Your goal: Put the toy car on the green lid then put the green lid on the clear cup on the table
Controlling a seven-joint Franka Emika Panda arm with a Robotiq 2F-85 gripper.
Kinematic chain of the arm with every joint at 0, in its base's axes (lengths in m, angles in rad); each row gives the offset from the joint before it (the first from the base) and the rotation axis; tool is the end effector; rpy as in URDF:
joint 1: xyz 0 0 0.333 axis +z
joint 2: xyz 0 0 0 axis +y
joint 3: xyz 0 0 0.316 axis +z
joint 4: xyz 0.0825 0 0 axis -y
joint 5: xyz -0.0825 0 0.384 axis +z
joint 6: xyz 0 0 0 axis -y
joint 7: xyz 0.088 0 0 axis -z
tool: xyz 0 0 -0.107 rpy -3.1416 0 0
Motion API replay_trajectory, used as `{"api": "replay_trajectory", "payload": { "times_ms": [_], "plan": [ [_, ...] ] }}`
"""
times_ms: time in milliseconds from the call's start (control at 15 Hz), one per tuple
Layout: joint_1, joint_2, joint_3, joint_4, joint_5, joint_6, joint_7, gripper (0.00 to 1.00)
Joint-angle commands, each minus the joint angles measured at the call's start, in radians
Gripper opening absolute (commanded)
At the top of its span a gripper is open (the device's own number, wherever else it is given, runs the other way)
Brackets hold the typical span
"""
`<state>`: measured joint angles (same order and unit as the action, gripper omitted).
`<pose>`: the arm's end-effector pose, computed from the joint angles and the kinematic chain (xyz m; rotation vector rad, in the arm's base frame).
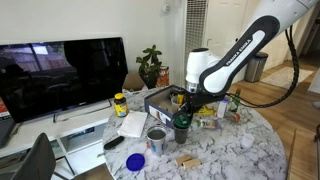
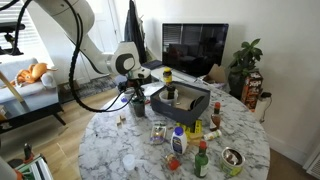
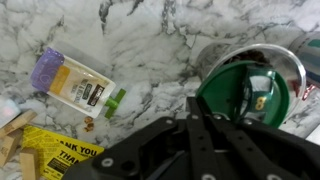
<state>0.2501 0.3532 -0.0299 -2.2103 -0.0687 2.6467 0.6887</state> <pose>0.5482 0.1245 0.2252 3.0691 -0.6335 0.1482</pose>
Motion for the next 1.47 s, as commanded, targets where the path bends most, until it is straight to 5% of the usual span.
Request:
{"api": "replay_trajectory", "payload": {
  "times_ms": [0, 600, 733, 1133, 1400],
  "plan": [
    [0.016, 0.009, -0.014, 0.003, -0.021, 0.012, 0.03, 0.02],
    [0.016, 0.015, -0.011, 0.006, -0.018, 0.007, 0.027, 0.06],
    [0.016, 0.015, -0.011, 0.005, -0.017, 0.009, 0.027, 0.31],
    [0.016, 0.004, -0.015, -0.002, -0.02, 0.009, 0.031, 0.69],
    [0.015, -0.004, -0.022, -0.009, -0.021, -0.004, 0.036, 0.8]
  ]
}}
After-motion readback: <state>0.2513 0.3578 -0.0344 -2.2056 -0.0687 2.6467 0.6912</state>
